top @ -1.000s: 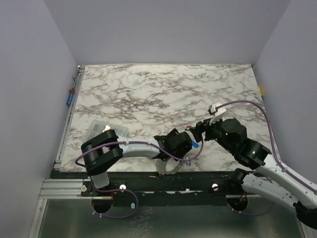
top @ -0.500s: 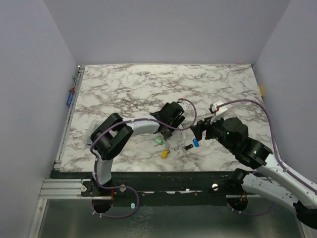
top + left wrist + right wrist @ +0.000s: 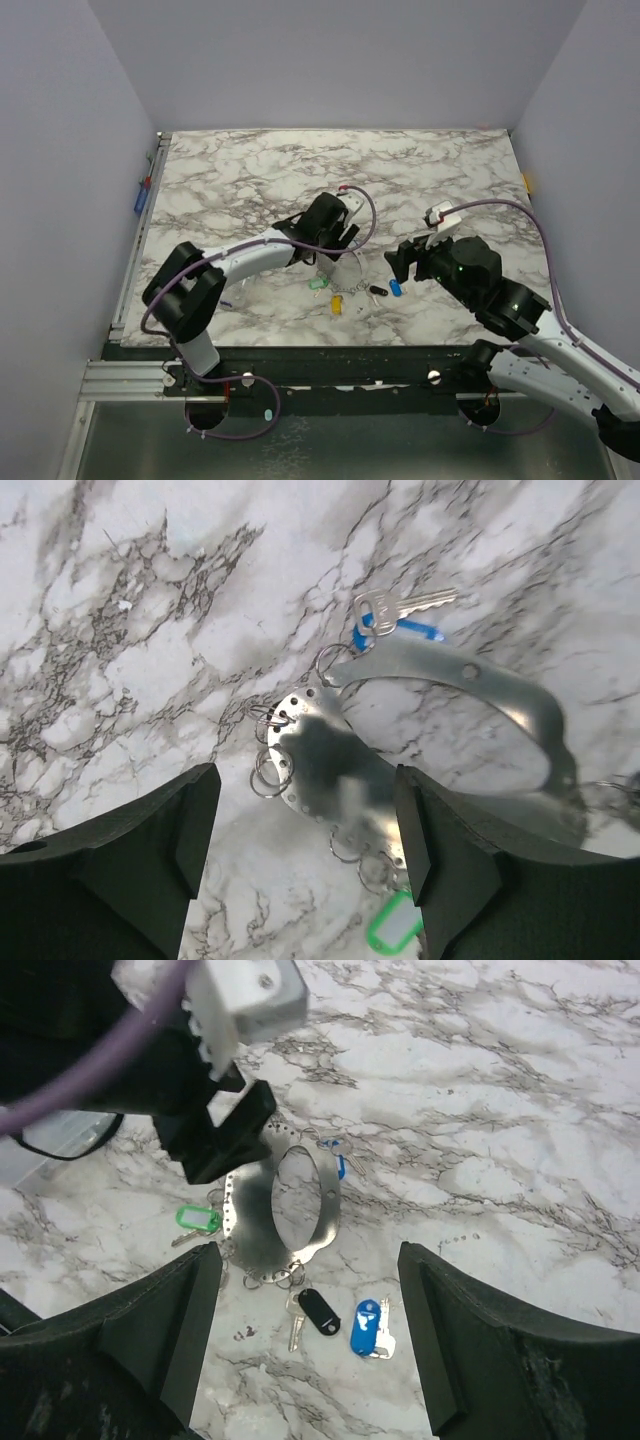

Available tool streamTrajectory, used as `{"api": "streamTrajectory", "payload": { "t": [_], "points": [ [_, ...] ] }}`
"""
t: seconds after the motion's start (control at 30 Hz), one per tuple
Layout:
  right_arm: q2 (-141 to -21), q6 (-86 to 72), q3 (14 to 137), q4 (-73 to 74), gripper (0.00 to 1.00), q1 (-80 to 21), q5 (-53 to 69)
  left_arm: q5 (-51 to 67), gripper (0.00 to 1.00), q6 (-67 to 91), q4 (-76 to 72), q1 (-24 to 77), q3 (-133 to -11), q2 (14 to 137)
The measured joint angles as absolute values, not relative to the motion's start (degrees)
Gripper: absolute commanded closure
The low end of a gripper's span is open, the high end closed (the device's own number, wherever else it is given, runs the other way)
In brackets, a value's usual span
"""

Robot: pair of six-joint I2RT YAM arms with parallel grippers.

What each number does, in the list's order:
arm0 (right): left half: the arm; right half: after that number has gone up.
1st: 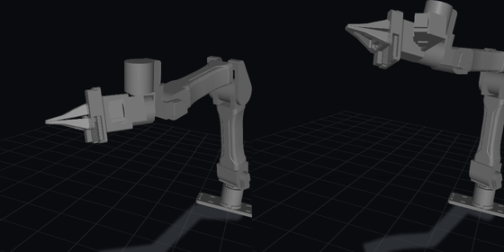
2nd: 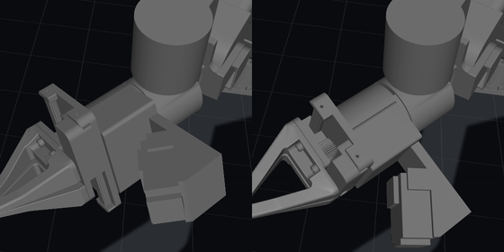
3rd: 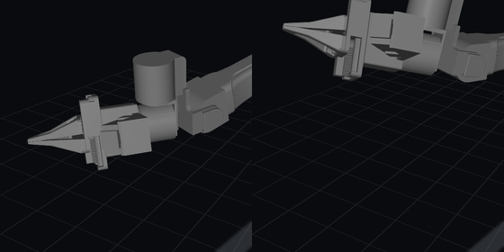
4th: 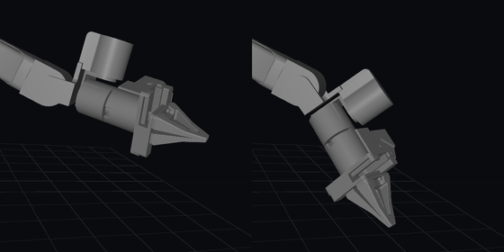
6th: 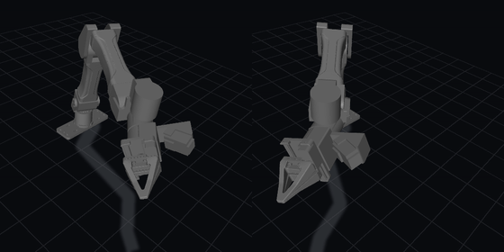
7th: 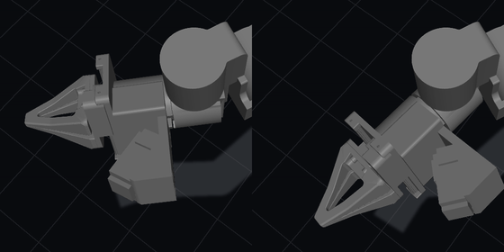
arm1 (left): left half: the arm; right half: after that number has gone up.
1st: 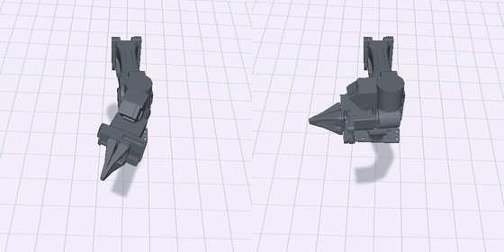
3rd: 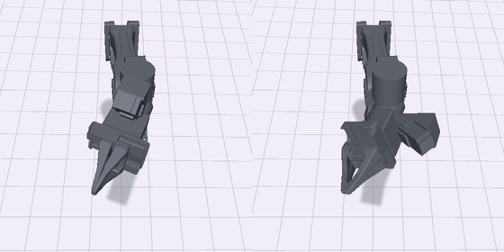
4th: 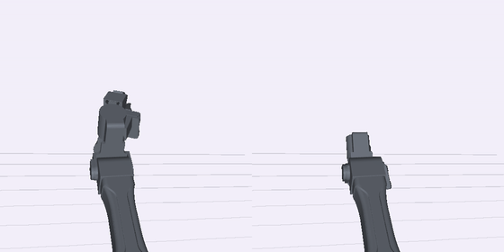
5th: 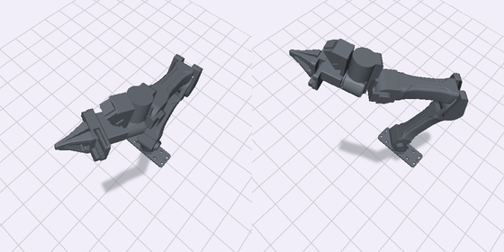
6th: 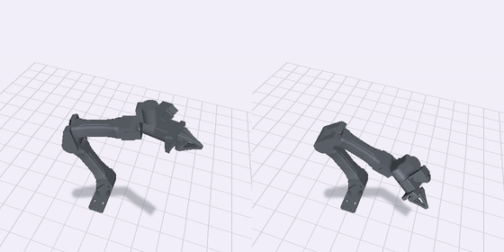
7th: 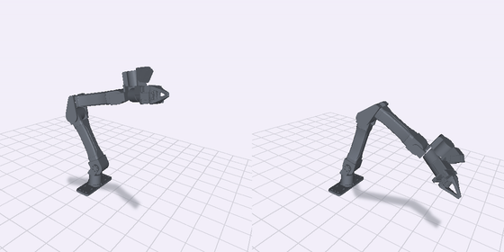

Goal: Put the keys on the keyring

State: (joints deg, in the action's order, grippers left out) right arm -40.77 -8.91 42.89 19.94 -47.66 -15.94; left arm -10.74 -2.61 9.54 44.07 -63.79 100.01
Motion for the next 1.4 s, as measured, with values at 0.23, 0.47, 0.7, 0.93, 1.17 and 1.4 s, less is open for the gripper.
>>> {"api": "streamTrajectory", "payload": {
  "t": [0.23, 0.47, 0.7, 0.93, 1.17, 1.4],
  "points": [
    [-37.8, -10.8, 42.6, 19.9, 0.19, -47.7, -19.4, -6.6, 0.19, 5.7, 10.5, 44.5, -60.2, 84.9],
    [-35.0, -15.0, 41.1, 19.9, 0.2, -47.7, -25.6, -6.3, 0.2, 19.9, 12.4, 51.9, -52.4, 78.7],
    [-33.2, -18.8, 40.3, 20.9, 0.2, -47.7, -28.8, -11.0, 0.37, 34.2, 17.1, 60.3, -50.2, 81.3],
    [-31.4, -21.1, 39.5, 22.8, 0.2, -47.7, -29.1, -20.8, 0.53, 45.8, 16.8, 66.5, -50.2, 83.3],
    [-31.1, -21.6, 39.4, 22.9, 0.2, -47.7, -29.1, -27.0, 0.55, 51.7, 13.5, 68.0, -50.2, 91.2],
    [-31.1, -21.6, 39.5, 22.9, 0.2, -47.7, -29.0, -31.0, 0.55, 54.0, 9.7, 68.1, -50.2, 95.2]
  ]
}}
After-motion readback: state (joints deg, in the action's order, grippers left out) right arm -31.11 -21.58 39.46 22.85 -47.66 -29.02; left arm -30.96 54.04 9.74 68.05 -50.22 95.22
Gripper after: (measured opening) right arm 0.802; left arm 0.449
